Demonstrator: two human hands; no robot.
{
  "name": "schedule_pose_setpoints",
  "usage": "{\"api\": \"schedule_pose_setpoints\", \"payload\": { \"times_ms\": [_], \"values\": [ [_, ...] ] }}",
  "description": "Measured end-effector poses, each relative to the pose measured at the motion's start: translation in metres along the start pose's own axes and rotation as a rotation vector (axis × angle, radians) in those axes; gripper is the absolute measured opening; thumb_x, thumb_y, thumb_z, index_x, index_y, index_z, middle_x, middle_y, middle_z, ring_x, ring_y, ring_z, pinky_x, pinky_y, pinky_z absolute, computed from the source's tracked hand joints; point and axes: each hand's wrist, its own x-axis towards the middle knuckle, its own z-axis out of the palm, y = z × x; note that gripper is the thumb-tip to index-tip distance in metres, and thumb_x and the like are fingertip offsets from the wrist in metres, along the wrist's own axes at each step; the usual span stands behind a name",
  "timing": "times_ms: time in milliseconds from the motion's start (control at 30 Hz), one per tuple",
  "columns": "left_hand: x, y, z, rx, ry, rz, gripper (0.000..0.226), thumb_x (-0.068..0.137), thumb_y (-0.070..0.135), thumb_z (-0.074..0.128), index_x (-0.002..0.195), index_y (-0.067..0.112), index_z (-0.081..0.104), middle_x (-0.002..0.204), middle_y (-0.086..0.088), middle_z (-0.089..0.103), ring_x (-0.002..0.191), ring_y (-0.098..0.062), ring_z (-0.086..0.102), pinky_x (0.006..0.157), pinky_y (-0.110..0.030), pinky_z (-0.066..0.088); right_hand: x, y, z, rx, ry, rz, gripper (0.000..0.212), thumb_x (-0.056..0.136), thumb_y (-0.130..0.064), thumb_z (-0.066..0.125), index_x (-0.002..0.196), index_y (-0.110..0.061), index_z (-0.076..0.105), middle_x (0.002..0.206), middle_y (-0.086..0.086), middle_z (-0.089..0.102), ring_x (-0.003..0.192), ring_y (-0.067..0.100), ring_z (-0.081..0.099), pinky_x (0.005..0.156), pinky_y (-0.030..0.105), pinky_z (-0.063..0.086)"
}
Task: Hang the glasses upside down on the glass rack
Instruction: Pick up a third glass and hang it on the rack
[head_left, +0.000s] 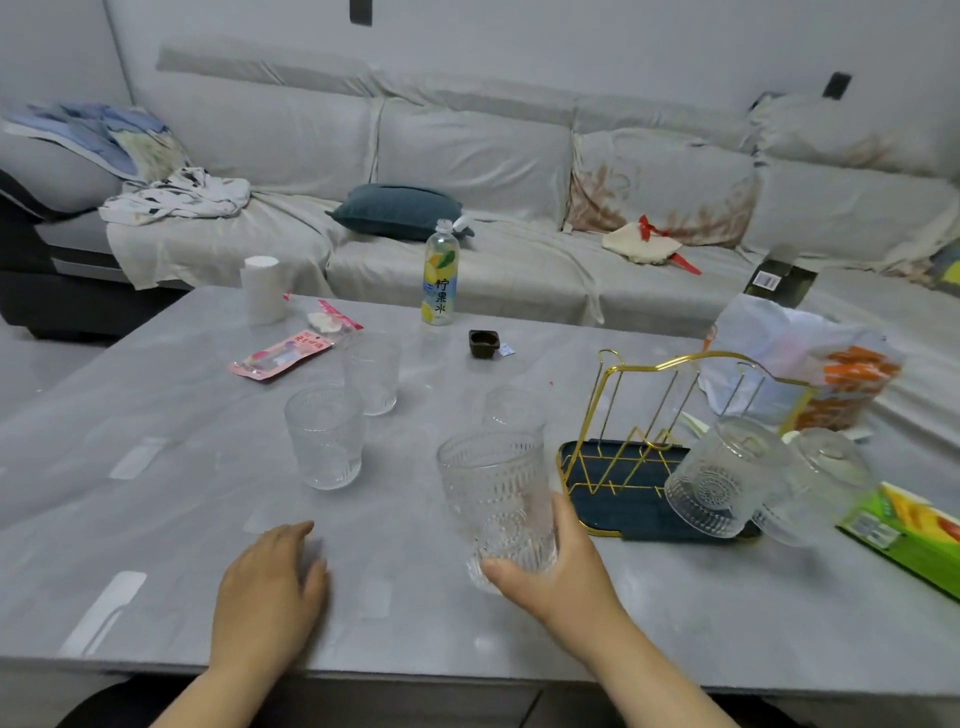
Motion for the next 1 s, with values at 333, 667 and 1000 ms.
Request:
{"api": "schedule_pose_setpoints", "payload": {
  "times_ms": [333, 667, 1000],
  "values": [
    [0.029, 0.145, -0.014, -0.455, 0.075, 0.393, 0.027, 0.087, 0.010, 0.044, 0.111, 0.017, 0.054, 0.107, -0.005, 0.065, 0.094, -0.015, 0.053, 0.078, -0.025, 0.035, -0.028, -0.019, -0.113, -0.151, 0.266, -0.033, 0.053, 0.055, -0.020, 0.080, 0.084, -0.039, 0.040, 0.093, -0.023, 0.050, 0.075, -0.024, 0.047, 0.058, -0.002, 0.036],
    [0.087, 0.268, -0.006, -0.236, -0.196, 0.661, 0.033, 0.090, 0.021, 0.040, 0.124, 0.018, 0.044, 0.123, -0.007, 0.059, 0.107, -0.022, 0.055, 0.085, -0.033, 0.042, -0.023, -0.037, -0.176, -0.395, 0.401, -0.058, 0.063, 0.050, -0.024, 0.079, 0.098, -0.035, 0.039, 0.107, -0.006, 0.048, 0.084, -0.004, 0.048, 0.066, -0.001, 0.033],
    [0.104, 0.291, 0.018, -0.149, -0.371, 0.697, 0.026, 0.088, 0.016, 0.047, 0.112, 0.014, 0.057, 0.114, -0.011, 0.064, 0.100, -0.023, 0.058, 0.086, -0.033, 0.043, 0.019, -0.037, -0.167, -0.646, 0.294, -0.084, 0.070, 0.062, -0.024, 0.072, 0.120, -0.022, 0.034, 0.116, -0.001, 0.039, 0.115, 0.018, 0.032, 0.081, 0.016, 0.021]
  ]
}}
